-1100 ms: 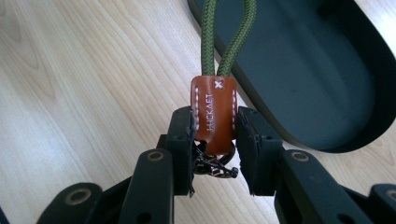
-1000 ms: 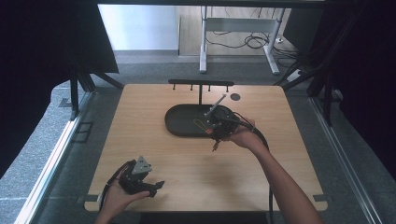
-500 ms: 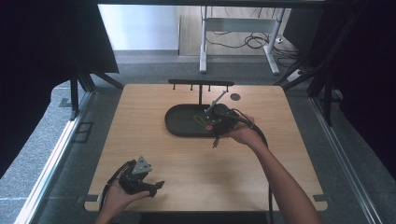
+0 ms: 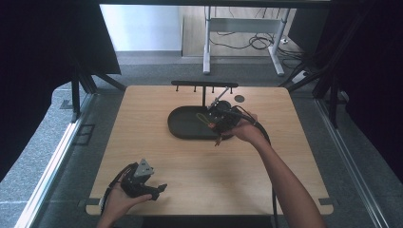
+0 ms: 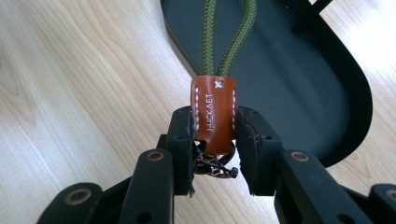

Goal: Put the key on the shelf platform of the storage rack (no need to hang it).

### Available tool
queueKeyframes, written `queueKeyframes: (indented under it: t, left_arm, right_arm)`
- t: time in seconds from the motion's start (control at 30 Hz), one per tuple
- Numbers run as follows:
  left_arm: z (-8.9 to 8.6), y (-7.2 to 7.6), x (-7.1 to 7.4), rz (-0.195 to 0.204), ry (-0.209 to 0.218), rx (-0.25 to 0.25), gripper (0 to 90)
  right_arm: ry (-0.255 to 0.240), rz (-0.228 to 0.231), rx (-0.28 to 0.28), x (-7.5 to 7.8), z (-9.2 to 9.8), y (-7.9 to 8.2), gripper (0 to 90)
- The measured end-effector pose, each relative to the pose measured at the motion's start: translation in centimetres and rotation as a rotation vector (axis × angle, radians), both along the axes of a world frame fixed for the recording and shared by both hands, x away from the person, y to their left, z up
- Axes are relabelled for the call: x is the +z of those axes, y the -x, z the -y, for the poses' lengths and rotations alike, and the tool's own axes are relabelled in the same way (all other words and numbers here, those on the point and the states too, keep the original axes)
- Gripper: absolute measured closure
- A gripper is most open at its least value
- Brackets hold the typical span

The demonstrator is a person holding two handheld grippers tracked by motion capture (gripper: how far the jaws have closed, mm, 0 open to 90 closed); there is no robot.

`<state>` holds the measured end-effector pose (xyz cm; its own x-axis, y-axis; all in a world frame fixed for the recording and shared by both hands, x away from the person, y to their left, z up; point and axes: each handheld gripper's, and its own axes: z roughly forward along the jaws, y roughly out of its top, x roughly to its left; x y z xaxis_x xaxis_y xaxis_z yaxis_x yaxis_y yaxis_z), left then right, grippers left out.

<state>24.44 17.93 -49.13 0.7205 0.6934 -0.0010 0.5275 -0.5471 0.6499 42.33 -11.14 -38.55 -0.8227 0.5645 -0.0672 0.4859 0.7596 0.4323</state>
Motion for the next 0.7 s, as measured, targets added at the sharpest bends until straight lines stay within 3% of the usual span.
queueKeyframes:
  t: [0.7]
  left_arm:
    - [-0.1,0.0,0.0,-0.001,0.002,0.001,20.4]
  right_arm:
    - [-0.003,-0.016,-0.036,-0.6,0.2,-2.8,67.9]
